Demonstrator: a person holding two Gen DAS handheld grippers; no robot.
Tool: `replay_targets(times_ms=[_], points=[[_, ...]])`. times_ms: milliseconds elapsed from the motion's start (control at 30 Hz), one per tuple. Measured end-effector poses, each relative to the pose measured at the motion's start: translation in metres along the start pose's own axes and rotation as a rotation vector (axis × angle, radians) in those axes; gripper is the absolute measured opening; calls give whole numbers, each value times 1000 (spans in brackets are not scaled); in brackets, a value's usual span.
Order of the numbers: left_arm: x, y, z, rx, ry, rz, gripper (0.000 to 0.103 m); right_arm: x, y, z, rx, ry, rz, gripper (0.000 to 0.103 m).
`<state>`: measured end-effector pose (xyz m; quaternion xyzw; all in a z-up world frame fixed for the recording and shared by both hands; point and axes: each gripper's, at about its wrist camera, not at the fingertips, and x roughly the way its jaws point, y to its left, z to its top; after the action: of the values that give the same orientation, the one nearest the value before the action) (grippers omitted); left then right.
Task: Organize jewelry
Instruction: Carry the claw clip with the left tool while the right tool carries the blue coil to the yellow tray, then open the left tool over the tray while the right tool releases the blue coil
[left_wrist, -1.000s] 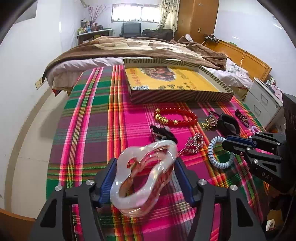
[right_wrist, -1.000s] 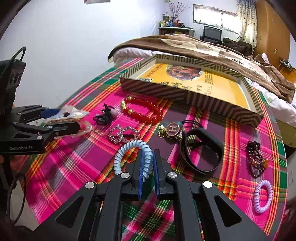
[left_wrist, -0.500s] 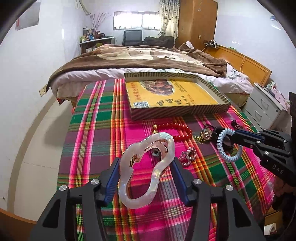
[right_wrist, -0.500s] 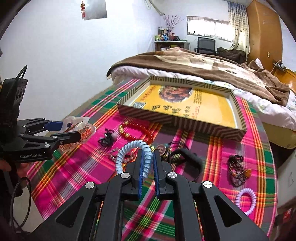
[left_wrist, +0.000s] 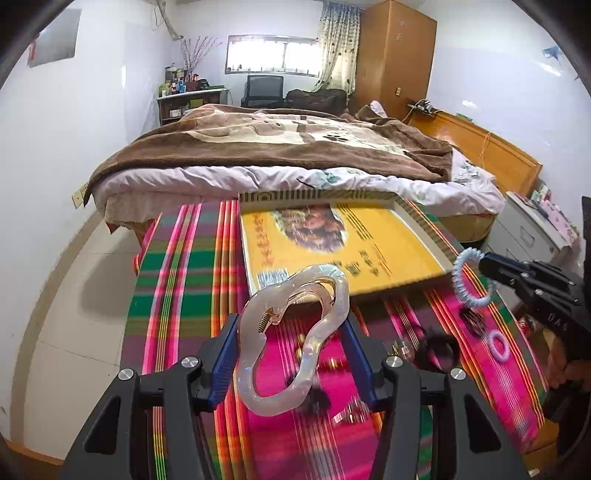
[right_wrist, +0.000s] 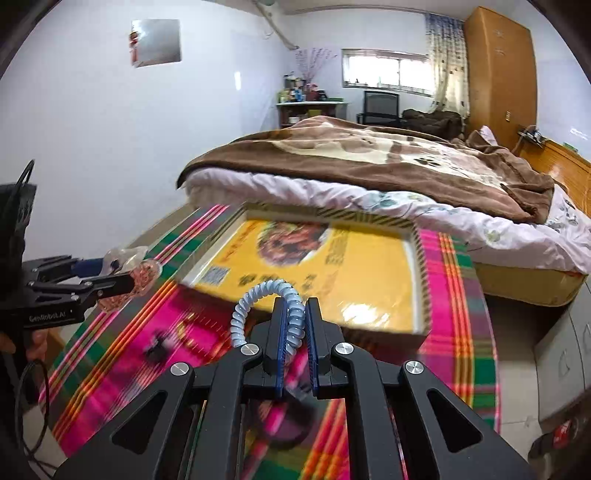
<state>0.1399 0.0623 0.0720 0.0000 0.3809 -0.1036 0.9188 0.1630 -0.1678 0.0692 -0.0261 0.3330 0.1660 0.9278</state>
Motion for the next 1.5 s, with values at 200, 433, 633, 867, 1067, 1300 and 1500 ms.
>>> replay_targets(times_ms=[200, 433, 633, 867, 1067, 1300, 1500], points=[[43, 0, 36, -15, 16, 3, 54, 36, -34, 29, 32, 23, -43, 10], [107, -5, 63, -17, 67, 6, 54, 94, -66, 42, 31, 96, -98, 10], [152, -6, 72, -26, 118, 29, 54, 136, -88, 39, 49, 172, -127, 10], [179, -7, 72, -28, 153, 58, 54, 162, -100, 34, 47, 228, -142, 10], [184, -10, 73, -12, 165, 77, 54, 170, -99, 31, 37, 256, -164, 10], [185, -11, 71, -17, 184, 88, 65, 169, -97, 29, 38, 262, -175, 12], [168, -15, 73, -30, 142, 72, 81, 150, -93, 32, 51, 219, -176, 34]])
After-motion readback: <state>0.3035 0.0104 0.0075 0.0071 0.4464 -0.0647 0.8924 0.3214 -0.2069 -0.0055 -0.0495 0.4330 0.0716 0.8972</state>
